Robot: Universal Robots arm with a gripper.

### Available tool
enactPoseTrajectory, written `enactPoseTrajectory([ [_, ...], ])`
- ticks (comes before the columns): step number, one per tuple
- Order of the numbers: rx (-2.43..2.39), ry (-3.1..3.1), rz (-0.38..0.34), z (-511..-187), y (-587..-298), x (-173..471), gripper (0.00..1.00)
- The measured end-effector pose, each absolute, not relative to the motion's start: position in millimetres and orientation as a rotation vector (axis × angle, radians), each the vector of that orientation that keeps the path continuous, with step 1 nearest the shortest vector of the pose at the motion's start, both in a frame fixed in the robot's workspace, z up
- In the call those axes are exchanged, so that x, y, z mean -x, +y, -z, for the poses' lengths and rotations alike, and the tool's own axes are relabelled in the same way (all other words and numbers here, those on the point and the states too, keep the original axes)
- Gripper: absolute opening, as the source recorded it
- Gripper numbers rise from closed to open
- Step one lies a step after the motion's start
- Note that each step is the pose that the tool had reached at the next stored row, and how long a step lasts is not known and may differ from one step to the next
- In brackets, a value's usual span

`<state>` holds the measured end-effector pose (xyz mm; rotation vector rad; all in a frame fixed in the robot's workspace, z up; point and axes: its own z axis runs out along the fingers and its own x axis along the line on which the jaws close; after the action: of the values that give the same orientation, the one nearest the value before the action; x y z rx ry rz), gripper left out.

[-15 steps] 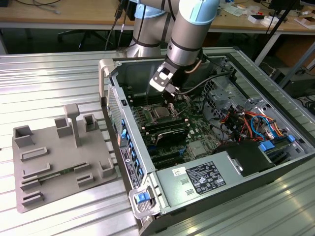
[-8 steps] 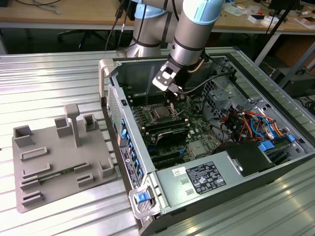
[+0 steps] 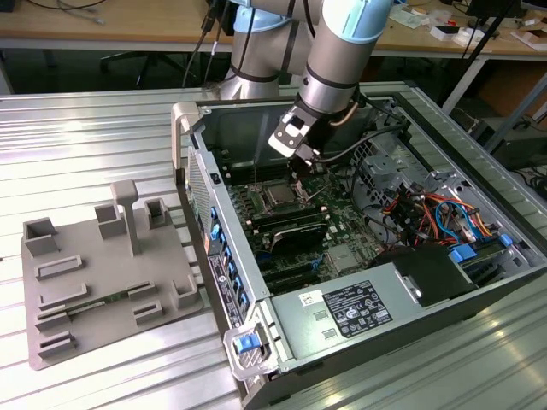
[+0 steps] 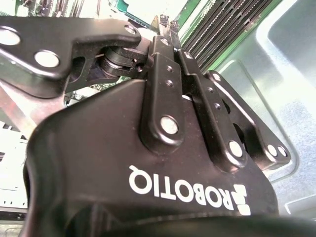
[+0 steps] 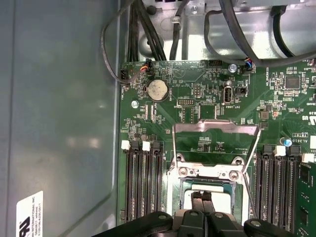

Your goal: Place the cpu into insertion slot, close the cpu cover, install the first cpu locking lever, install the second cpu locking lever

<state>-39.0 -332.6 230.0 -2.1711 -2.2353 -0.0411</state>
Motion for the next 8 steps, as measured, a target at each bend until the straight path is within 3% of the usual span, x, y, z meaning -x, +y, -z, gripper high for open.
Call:
enactPoseTrajectory([
  [8,2.167,-2.23,0.044,-229.9,-332.6,34.1,0.11],
])
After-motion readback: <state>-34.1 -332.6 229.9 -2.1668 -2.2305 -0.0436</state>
